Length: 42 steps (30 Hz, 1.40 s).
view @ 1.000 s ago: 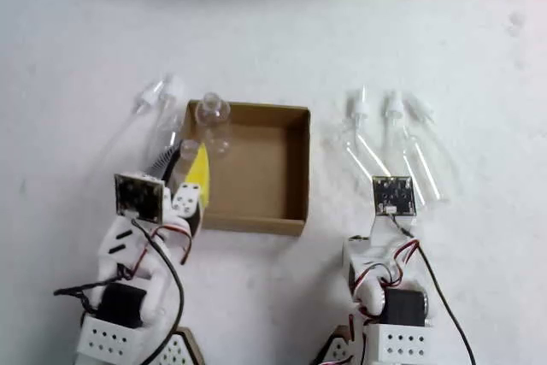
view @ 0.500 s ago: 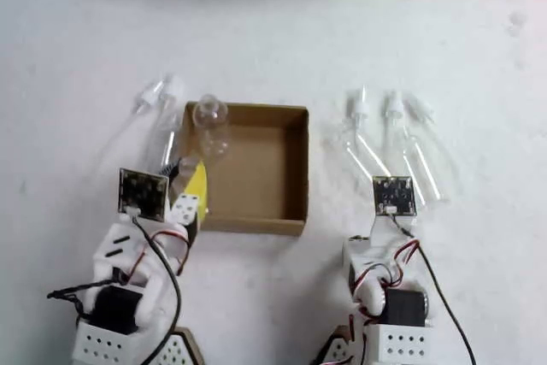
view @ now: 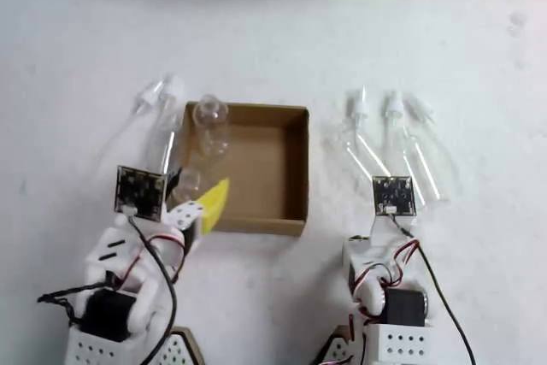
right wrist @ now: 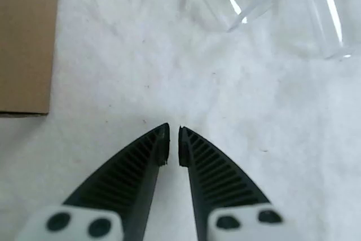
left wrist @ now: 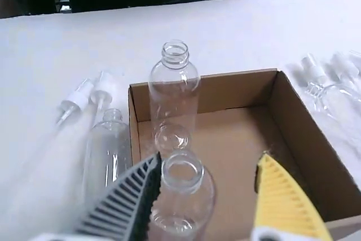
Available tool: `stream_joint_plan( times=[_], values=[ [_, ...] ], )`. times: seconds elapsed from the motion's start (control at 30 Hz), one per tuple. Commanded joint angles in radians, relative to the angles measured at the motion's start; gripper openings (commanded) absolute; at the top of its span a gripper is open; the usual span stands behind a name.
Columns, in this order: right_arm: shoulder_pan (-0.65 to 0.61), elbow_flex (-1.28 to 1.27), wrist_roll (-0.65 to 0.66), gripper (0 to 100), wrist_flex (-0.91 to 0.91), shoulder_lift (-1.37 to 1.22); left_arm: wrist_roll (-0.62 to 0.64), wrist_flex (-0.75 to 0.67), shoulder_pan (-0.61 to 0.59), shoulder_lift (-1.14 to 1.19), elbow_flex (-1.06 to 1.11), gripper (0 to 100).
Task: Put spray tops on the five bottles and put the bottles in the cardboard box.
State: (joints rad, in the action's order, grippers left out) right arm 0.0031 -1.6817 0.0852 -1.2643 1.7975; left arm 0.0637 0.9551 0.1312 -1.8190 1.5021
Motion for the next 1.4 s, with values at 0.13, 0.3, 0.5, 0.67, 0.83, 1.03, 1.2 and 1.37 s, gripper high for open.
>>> stream_joint_plan(
  times=[0.13,0.3,0.5,0.67,0.83,1.03,1.2,1.37],
  values=[
    [-0.010,-0.008,-0.009,1.5,-0.004,0.007,0.014,0.066,-0.068,-0.002,-0.284,24],
    [-0.010,-0.008,-0.009,1.5,-0.004,0.007,0.008,0.066,-0.102,-0.002,-0.304,24],
    [-0.010,-0.008,-0.009,1.5,-0.004,0.007,0.006,0.054,-0.162,0.038,-0.381,18],
    [-0.008,-0.008,-0.009,1.5,-0.004,0.007,0.014,-0.009,-0.263,0.325,-0.572,8],
    [-0.008,-0.008,-0.009,1.5,-0.004,0.007,0.008,0.072,-0.285,0.768,-0.818,13],
    [-0.008,-0.008,-0.009,1.5,-0.004,0.007,0.008,0.301,-0.282,1.274,-1.181,16],
    [-0.008,-0.008,-0.009,1.5,-0.004,0.007,0.006,0.413,-0.283,1.609,-1.447,16],
    [-0.008,-0.008,-0.009,1.5,-0.004,0.007,0.006,0.442,-0.289,1.860,-1.622,16]
  ],
)
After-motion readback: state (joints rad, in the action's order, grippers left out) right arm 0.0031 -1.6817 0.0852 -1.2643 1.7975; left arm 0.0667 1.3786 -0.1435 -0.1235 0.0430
